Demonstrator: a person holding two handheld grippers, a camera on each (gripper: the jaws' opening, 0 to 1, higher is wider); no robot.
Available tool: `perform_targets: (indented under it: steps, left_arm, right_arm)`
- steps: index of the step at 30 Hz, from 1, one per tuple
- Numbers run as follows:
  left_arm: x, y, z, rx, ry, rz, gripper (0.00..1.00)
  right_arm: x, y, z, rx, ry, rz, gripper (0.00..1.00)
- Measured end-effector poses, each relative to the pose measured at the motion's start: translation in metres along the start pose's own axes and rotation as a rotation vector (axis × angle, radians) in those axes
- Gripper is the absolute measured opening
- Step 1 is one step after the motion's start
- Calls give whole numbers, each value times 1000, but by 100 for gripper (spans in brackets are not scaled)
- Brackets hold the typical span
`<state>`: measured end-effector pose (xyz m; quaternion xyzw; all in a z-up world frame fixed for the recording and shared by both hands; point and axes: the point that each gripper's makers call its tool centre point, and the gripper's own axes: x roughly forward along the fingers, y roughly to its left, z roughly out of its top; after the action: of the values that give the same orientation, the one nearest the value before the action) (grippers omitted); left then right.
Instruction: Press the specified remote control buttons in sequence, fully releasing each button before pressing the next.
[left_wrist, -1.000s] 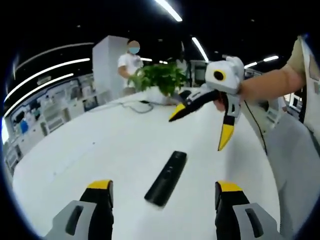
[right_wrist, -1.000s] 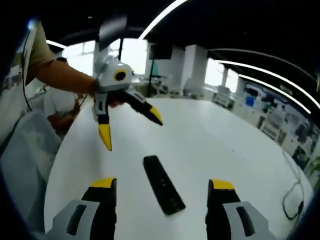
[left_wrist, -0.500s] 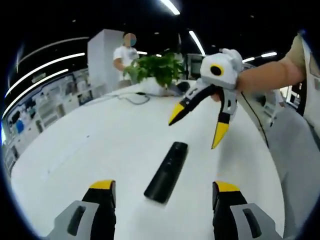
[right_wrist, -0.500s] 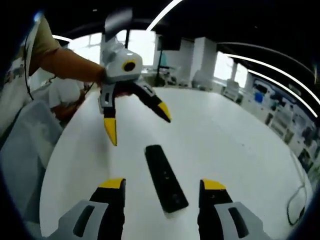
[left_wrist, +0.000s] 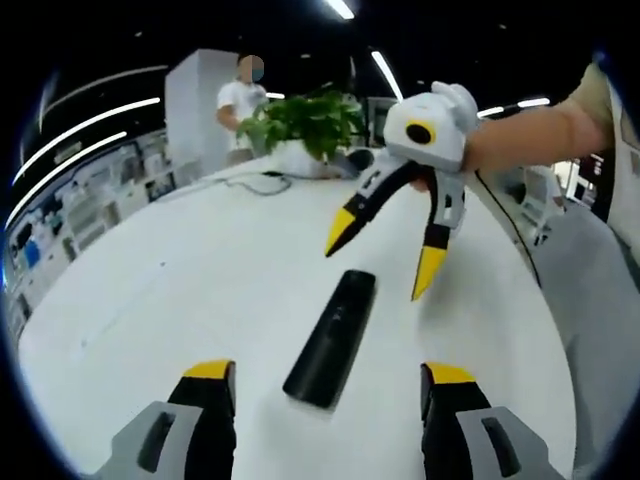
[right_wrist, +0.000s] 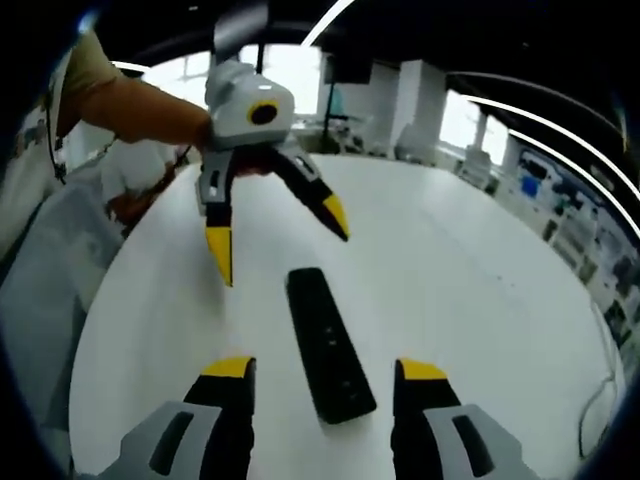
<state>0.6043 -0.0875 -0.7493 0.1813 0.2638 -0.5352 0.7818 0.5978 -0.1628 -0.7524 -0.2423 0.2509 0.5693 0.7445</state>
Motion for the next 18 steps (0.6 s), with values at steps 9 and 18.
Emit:
perform_targets:
  steps: [9,18]
  left_arm:
    - [13,-5,-2,7,31,-36,75]
    - [20,-11,-3,12,57,-67,73]
  right_arm:
    - [10,1,-8,22,28,26,52]
    - [16,1,-12,44,40,46,50]
